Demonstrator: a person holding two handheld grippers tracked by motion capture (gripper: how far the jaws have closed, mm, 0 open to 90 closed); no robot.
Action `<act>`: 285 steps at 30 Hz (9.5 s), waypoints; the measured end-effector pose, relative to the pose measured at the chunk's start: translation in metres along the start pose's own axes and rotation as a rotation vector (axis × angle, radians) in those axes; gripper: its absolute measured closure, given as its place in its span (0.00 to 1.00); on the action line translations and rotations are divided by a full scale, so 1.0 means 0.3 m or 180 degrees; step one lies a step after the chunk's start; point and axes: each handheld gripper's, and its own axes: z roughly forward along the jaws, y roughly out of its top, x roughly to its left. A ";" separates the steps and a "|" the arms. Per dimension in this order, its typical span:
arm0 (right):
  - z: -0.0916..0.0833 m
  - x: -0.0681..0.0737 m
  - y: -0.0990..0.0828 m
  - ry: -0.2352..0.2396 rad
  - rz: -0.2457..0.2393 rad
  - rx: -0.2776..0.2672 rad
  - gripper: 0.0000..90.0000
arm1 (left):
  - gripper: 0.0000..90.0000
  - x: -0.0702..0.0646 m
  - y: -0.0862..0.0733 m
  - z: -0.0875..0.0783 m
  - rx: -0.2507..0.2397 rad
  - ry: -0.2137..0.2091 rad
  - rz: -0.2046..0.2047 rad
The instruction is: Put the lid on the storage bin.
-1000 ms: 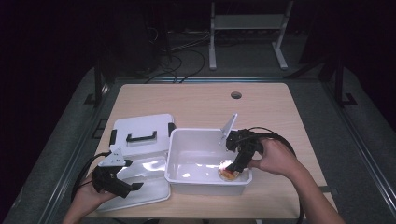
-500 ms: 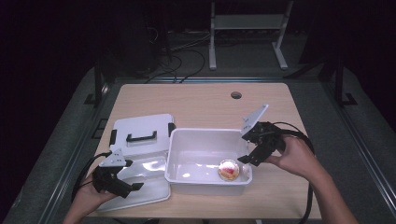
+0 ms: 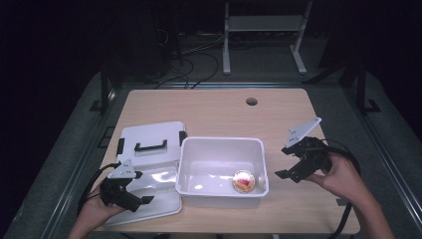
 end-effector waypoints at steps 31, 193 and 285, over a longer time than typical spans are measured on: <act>0.163 0.071 -0.379 -0.0162 0.0801 -0.0202 0.21 | 0.16 0.002 0.013 0.007 0.0088 -0.0096 0.0143; 0.159 0.104 -0.417 -0.0264 0.0870 -0.0524 0.19 | 0.99 -0.209 0.860 0.272 0.1200 -0.0965 0.1677; 0.175 0.088 -0.422 -0.0275 0.0924 -0.0405 0.19 | 0.35 0.378 0.294 0.034 0.0741 -0.0026 0.0551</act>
